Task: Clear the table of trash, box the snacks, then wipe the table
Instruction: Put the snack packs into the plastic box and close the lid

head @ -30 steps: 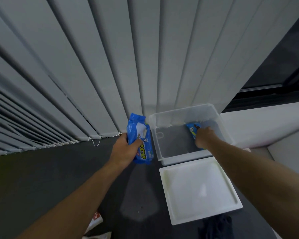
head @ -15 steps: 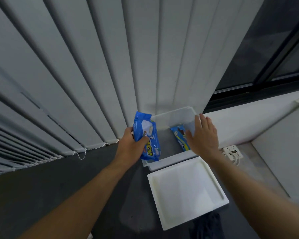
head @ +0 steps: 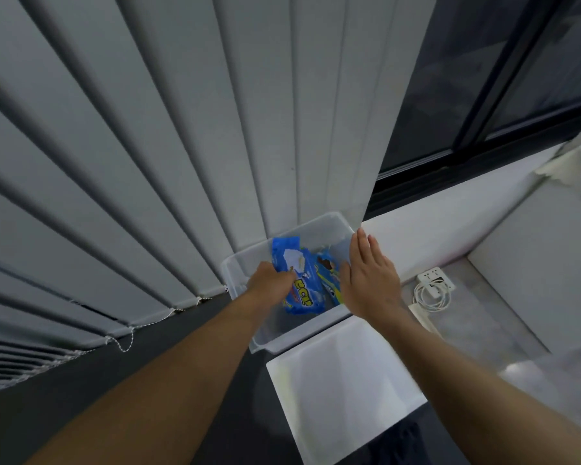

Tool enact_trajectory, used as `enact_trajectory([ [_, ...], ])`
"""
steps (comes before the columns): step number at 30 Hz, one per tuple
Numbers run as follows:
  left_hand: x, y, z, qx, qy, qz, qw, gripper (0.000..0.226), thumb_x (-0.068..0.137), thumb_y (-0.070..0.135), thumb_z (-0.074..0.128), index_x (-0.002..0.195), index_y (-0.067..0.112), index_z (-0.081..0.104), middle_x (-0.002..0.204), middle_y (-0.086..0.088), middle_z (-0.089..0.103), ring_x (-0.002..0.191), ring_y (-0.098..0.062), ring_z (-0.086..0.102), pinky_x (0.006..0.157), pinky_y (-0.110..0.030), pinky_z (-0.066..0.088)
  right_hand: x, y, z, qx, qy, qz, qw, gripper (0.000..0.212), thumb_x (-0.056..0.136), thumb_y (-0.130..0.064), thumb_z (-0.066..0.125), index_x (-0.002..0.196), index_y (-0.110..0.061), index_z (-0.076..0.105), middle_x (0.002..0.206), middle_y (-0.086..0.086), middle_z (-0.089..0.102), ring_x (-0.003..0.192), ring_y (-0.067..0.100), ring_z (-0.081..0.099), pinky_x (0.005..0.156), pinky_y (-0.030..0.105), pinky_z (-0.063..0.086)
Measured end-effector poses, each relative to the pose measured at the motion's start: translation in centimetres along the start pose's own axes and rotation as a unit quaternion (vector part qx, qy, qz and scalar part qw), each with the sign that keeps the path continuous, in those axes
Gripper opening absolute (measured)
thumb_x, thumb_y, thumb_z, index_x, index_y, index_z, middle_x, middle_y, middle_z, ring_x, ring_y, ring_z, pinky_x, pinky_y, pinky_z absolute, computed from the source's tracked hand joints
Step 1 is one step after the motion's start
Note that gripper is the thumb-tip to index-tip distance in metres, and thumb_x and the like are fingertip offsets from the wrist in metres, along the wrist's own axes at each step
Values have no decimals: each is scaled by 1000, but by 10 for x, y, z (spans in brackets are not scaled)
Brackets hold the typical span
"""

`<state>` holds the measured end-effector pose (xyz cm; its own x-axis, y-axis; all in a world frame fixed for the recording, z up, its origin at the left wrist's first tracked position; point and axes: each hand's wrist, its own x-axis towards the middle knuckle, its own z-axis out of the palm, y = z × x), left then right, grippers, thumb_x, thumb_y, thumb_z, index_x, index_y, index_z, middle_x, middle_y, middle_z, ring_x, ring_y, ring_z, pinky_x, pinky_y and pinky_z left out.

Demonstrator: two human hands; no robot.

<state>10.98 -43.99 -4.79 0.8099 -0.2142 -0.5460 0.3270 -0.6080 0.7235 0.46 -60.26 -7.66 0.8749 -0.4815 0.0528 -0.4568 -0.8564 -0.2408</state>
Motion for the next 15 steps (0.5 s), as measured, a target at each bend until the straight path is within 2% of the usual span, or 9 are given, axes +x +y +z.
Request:
enact_trajectory([
  [2,12,-6,10,-11,-21,-33,999,22,79,23,71,97,12,65,103,-12,72,95,-29,70,89,-45,59,0,1,3,-4,3,4,1000,72,97,-49,4,158,-11,13,165,6,16,152,25,15,118,40,31],
  [4,16,-11,21,-56,-54,-64,995,7,87,10,70,93,12,66,105,-16,71,98,-33,70,88,-48,59,1,1,5,-11,6,9,1000,69,99,-47,10,157,-10,14,165,6,17,152,24,16,116,40,33],
  [7,21,-21,35,-85,-102,-79,988,13,90,1,68,100,9,67,116,-20,69,108,-35,67,97,-49,55,1,1,6,-19,9,6,1000,68,99,-46,13,157,-11,14,165,7,17,151,25,17,114,39,32],
  [9,24,-27,37,39,-116,-44,991,30,87,4,72,113,6,59,125,-16,62,111,-28,61,98,-39,52,0,2,7,-22,12,6,1000,67,101,-47,16,158,-12,13,165,5,16,151,24,17,114,38,32],
  [10,26,-30,37,122,-116,-10,986,49,85,7,75,127,7,50,132,-13,53,115,-24,55,96,-33,49,1,2,8,-25,13,8,1000,67,101,-48,17,158,-13,13,165,5,16,152,23,17,114,37,31],
  [11,28,-35,36,194,-114,27,974,81,82,12,79,147,9,31,144,-12,40,124,-24,47,98,-32,45,1,1,9,-28,14,9,999,67,101,-49,17,158,-13,12,165,4,15,152,23,16,114,37,31],
  [12,29,-40,35,254,-114,66,958,110,80,22,83,158,12,6,156,-9,22,137,-25,36,106,-34,41,1,1,9,-31,15,10,999,68,101,-49,15,158,-14,11,165,3,14,152,22,15,114,36,31],
  [13,29,-42,33,314,-113,100,937,125,79,35,83,159,16,-11,164,-6,2,148,-27,22,114,-39,35,2,0,9,-31,17,11,999,68,101,-50,13,158,-14,11,165,3,14,152,22,15,114,36,31],
  [15,34,-47,33,416,-116,150,890,122,82,54,74,158,25,-18,165,-3,-22,154,-27,0,120,-46,28,1,-1,10,-28,23,14,999,68,101,-50,14,158,-14,13,165,3,16,152,22,17,114,36,32],
])
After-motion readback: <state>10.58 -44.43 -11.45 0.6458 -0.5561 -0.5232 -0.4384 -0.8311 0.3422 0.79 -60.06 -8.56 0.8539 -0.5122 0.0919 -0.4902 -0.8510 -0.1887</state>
